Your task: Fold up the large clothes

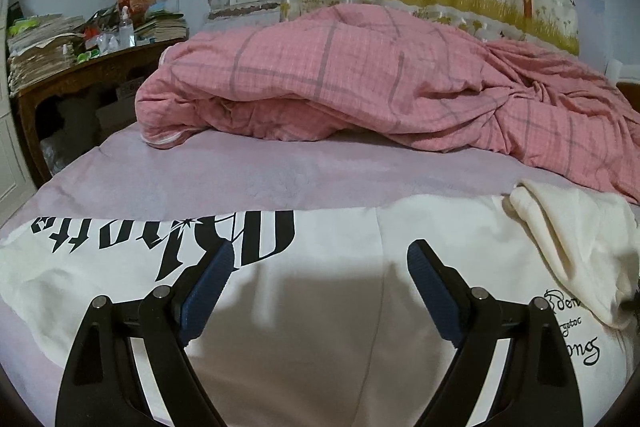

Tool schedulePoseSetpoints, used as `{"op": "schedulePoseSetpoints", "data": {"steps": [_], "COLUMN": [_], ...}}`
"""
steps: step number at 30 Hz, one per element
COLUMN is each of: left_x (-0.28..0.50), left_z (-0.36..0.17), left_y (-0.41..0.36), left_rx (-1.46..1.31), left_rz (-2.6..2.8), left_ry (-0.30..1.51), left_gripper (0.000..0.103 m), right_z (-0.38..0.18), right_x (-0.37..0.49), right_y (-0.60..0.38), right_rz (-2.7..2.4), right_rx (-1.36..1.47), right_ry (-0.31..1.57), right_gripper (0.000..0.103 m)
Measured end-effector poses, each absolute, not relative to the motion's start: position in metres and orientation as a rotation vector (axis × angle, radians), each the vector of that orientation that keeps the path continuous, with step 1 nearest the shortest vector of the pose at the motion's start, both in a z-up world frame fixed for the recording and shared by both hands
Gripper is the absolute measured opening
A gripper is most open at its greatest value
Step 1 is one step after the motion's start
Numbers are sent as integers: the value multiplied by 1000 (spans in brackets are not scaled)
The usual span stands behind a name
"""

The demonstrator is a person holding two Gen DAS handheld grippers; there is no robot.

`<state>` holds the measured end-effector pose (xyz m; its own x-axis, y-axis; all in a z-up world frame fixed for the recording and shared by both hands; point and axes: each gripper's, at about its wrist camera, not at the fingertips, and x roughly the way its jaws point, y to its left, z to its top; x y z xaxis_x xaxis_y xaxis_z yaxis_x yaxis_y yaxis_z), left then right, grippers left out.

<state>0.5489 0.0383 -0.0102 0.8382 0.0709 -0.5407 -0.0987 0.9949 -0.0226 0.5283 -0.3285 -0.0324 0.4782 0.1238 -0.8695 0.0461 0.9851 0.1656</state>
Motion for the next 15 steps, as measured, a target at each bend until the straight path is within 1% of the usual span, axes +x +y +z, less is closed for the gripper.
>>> {"op": "schedulePoseSetpoints", "data": {"steps": [3,4,5,6,7,8,9,11,13,15], "left_x": [551,551,552,552,553,553,554,555,555,554], "left_z": [-12,-13,-14,-14,-15,-15,-16,-18,-19,-19], "left_y": [41,42,44,45,47,50,52,56,58,57], "left_rx": [-66,-72,-77,-80,-86,-96,-105,-124,-139,-138], "left_rz": [88,96,106,118,129,133,134,133,127,126], "left_ry": [585,590,594,596,599,604,610,621,627,626], "left_gripper": [87,87,83,81,80,77,74,74,74,74], "right_z": [4,11,18,20,21,18,13,-7,-35,-43], "right_x": [546,556,570,583,598,614,629,652,664,660], "right_y": [-329,-326,-324,-322,-321,-319,-317,-312,-317,-323], "right_rz": [24,19,8,-3,-16,-35,-60,-119,-158,-151], "right_rx": [178,168,166,171,175,171,157,118,115,147], "right_ry": [961,939,920,915,917,928,937,961,995,960], "right_gripper": [67,60,52,49,43,36,34,31,31,31]}}
